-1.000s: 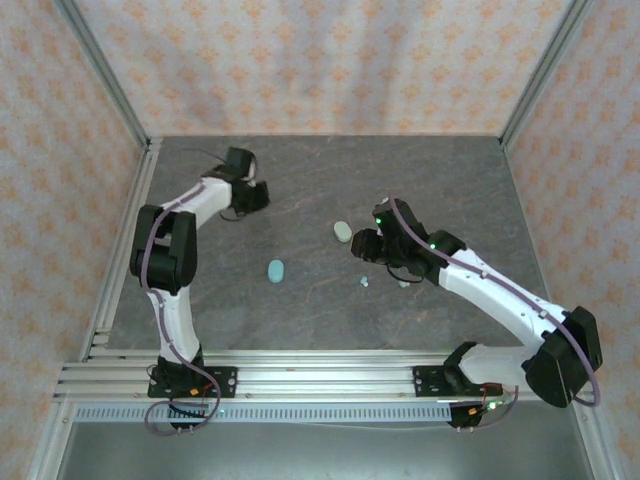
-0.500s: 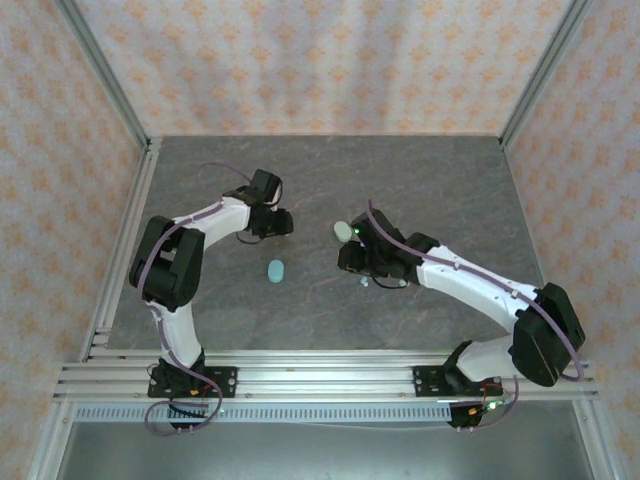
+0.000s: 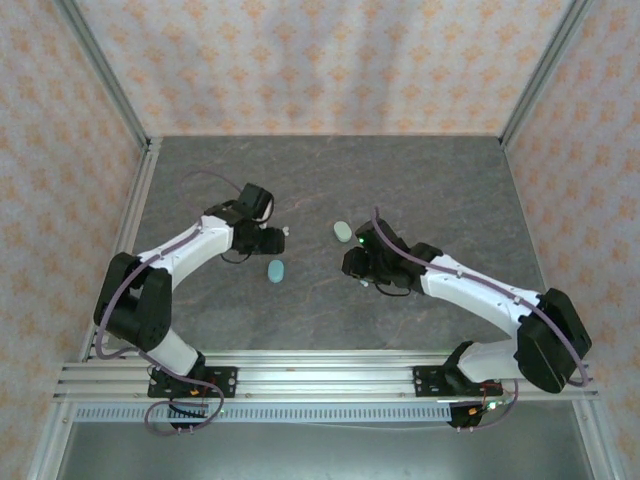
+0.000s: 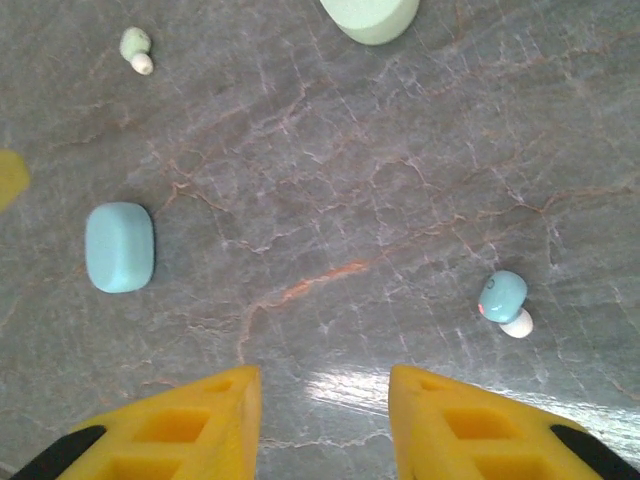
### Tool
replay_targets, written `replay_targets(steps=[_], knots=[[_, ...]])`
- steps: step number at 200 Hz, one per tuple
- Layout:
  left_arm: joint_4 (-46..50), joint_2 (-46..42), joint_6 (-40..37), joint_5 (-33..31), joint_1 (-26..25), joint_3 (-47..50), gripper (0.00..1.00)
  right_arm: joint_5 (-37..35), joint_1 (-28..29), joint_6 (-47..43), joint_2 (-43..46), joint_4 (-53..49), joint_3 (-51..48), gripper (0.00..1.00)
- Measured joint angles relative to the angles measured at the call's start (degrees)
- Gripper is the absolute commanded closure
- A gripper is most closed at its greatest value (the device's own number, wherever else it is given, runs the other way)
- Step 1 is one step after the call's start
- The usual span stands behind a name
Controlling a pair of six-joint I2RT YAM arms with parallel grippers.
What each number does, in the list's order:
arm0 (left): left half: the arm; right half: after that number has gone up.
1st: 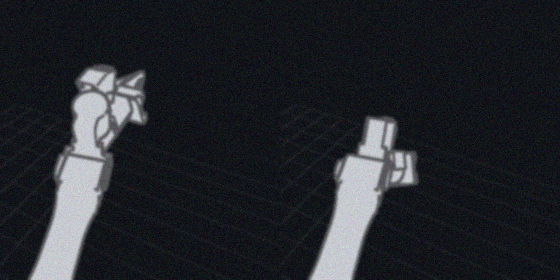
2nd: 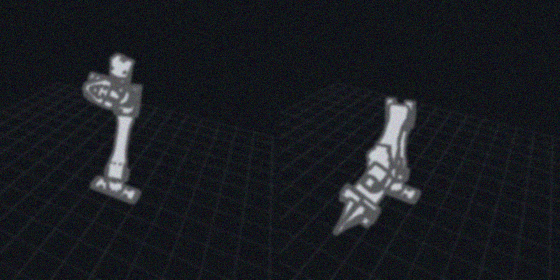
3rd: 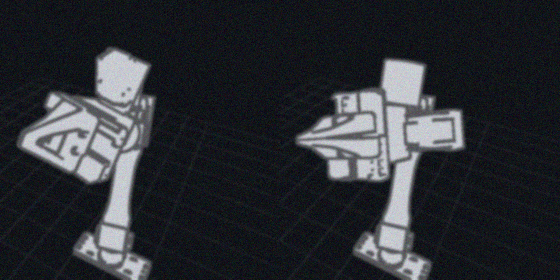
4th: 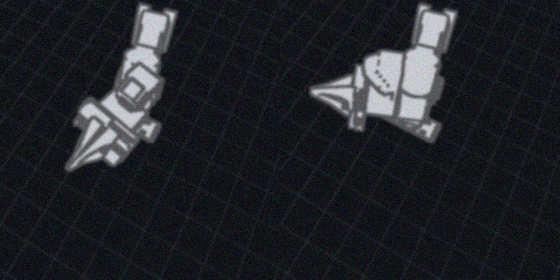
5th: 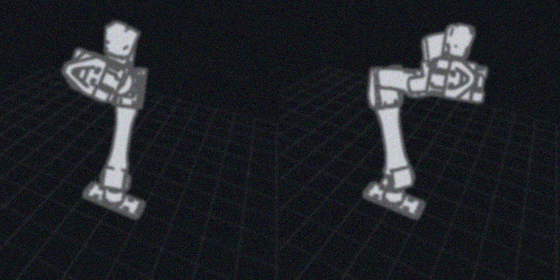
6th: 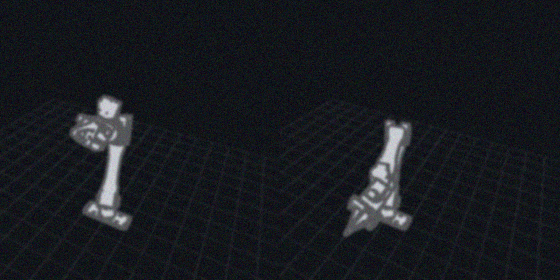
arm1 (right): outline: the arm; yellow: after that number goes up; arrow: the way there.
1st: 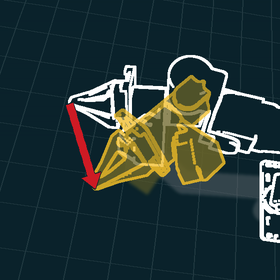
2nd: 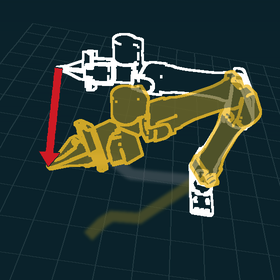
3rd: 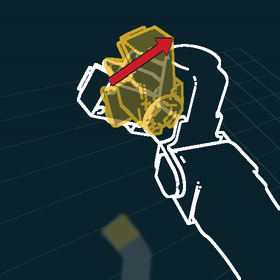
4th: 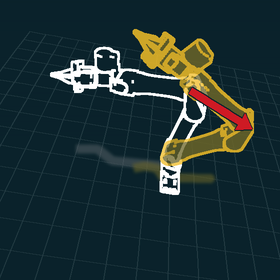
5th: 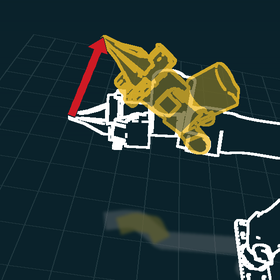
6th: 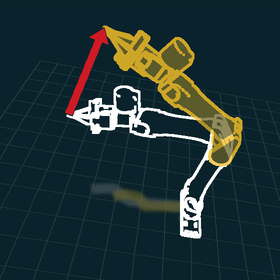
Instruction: Insert wireless bluetooth earbuds into charging case
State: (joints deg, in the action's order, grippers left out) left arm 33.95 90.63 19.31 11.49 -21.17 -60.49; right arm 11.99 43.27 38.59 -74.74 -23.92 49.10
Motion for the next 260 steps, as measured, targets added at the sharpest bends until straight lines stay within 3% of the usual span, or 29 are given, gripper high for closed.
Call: replay_targets(steps=[79, 144, 174, 226, 260], knots=[[0.37, 7.34, 0.28, -0.37, -5.11, 1.29, 0.38, -0.09, 0.09, 1.25, 0.28, 1.64, -1.64, 0.61], [0.74, 9.86, 0.52, -2.97, -5.86, 0.35, 0.69, -0.22, 0.09, 3.02, 3.65, 3.56, -5.2, 0.57], [-1.38, 7.89, 0.24, -1.01, -5.86, 1.31, 0.83, 0.02, 0.09, 4.94, 6.56, 7.93, -8.57, 0.55], [-5.92, -2.95, 1.64, 8.83, -5.4, 2.01, 0.84, 2.21, -0.33, 8.52, 14.4, 21.44, -16.87, 0.49], [-8.26, -7.89, 12.5, 11.28, -4.15, 2.01, 0.84, -0.48, 2.93, 5.18, 14.6, 28.68, -17.27, 0.44]])
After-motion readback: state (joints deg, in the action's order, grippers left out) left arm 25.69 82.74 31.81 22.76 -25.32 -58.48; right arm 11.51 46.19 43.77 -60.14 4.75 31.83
